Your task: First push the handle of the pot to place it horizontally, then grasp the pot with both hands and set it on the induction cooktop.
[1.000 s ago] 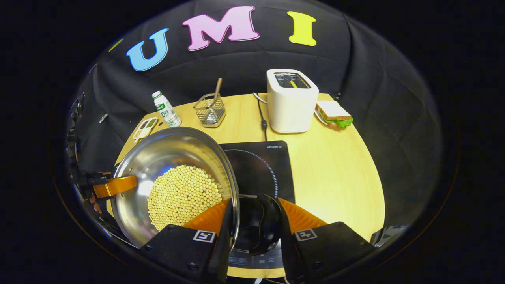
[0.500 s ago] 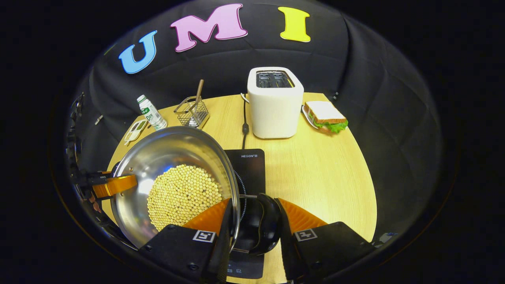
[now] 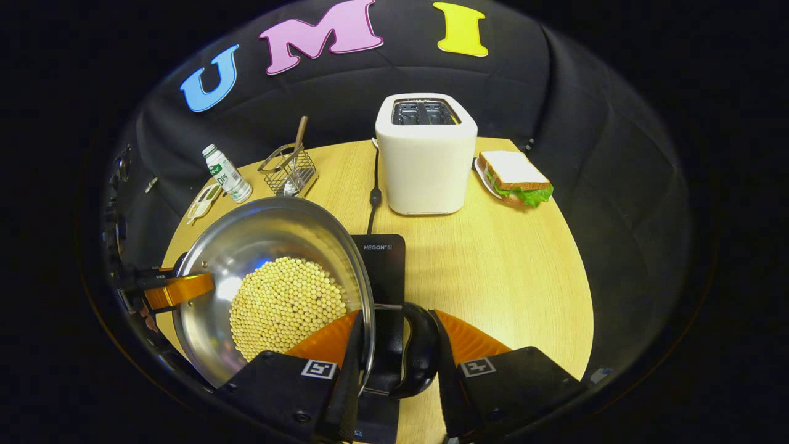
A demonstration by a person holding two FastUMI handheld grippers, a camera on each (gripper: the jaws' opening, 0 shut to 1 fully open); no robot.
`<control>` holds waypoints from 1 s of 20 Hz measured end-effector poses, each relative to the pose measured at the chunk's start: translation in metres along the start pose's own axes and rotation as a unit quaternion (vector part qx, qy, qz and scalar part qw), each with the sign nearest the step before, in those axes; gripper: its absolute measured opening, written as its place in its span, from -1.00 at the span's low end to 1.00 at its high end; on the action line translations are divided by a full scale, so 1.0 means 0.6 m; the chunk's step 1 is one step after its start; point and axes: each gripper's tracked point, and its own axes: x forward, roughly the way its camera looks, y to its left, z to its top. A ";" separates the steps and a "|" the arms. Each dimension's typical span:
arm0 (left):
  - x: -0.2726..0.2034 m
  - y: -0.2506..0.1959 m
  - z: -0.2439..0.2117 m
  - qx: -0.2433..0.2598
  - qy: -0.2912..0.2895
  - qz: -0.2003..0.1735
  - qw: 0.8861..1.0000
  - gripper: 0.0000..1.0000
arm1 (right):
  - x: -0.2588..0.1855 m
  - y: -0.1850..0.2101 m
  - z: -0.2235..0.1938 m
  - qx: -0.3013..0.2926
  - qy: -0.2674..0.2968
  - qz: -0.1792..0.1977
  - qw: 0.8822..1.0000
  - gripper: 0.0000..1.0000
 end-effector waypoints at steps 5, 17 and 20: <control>0.010 -0.003 0.006 -0.008 -0.001 -0.004 1.000 0.22 | 0.008 -0.006 0.012 -0.002 -0.006 0.000 1.000 0.15; 0.007 -0.003 0.008 -0.011 0.002 -0.008 1.000 0.22 | 0.007 -0.007 0.010 0.005 -0.001 0.001 1.000 0.15; 0.006 -0.003 0.007 -0.011 0.004 -0.009 1.000 0.22 | 0.006 -0.007 0.011 0.007 0.000 0.002 1.000 0.17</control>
